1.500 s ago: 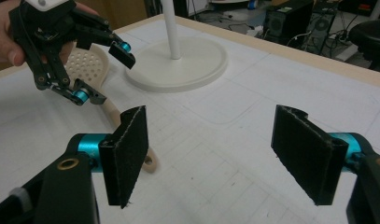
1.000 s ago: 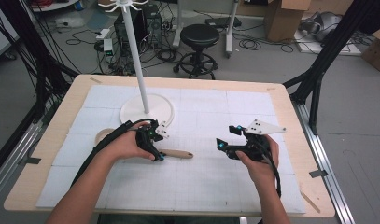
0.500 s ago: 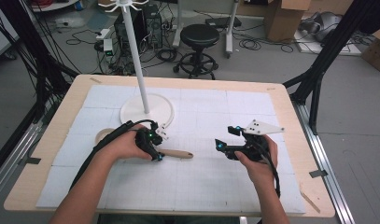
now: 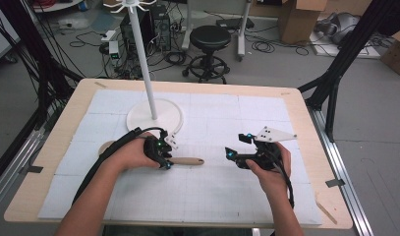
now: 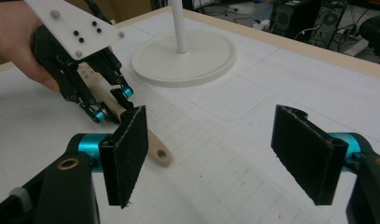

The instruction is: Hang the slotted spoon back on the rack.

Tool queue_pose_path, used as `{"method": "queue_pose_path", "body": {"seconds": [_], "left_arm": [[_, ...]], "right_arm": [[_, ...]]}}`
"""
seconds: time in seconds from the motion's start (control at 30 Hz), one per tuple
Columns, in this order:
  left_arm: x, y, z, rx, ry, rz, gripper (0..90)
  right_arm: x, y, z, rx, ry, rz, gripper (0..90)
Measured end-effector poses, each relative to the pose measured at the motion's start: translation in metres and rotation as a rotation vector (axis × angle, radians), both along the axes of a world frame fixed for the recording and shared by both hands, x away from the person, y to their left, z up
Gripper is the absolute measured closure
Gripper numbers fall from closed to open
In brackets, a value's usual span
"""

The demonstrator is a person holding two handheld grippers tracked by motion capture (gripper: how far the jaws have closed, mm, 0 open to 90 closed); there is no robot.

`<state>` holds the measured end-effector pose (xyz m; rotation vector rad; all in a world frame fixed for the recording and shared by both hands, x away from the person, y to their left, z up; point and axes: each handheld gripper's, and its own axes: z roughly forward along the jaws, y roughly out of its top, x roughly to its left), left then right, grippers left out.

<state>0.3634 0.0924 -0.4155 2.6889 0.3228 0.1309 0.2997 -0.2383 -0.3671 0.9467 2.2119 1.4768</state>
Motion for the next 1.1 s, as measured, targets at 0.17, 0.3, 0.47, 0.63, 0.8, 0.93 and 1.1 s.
{"method": "queue_pose_path", "body": {"seconds": [0.17,0.3,0.47,0.63,0.8,0.93,1.1], "left_arm": [[0.000,0.000,0.000,0.001,0.018,0.009,73.1],[-0.001,-0.002,0.001,0.012,0.012,0.009,74.0],[-0.003,-0.003,0.004,0.039,0.009,0.012,74.4],[-0.003,0.006,0.014,-0.012,0.021,0.031,74.4],[-0.004,0.021,0.036,-0.117,-0.009,0.077,74.5],[-0.006,0.037,0.057,-0.241,-0.031,0.105,74.5],[-0.011,0.051,0.080,-0.332,-0.069,0.129,74.6]], "right_arm": [[0.000,0.000,0.000,-0.001,-0.003,0.003,27.1],[0.000,0.000,0.000,-0.004,-0.005,0.002,27.1],[0.000,-0.001,0.000,0.001,0.001,-0.004,27.2],[0.001,-0.002,-0.001,-0.003,0.001,-0.005,27.2],[0.001,-0.001,-0.001,-0.002,0.005,-0.004,27.2],[0.001,-0.001,-0.002,-0.006,0.004,-0.003,27.2],[0.001,0.001,-0.002,-0.005,0.008,0.004,27.2]]}}
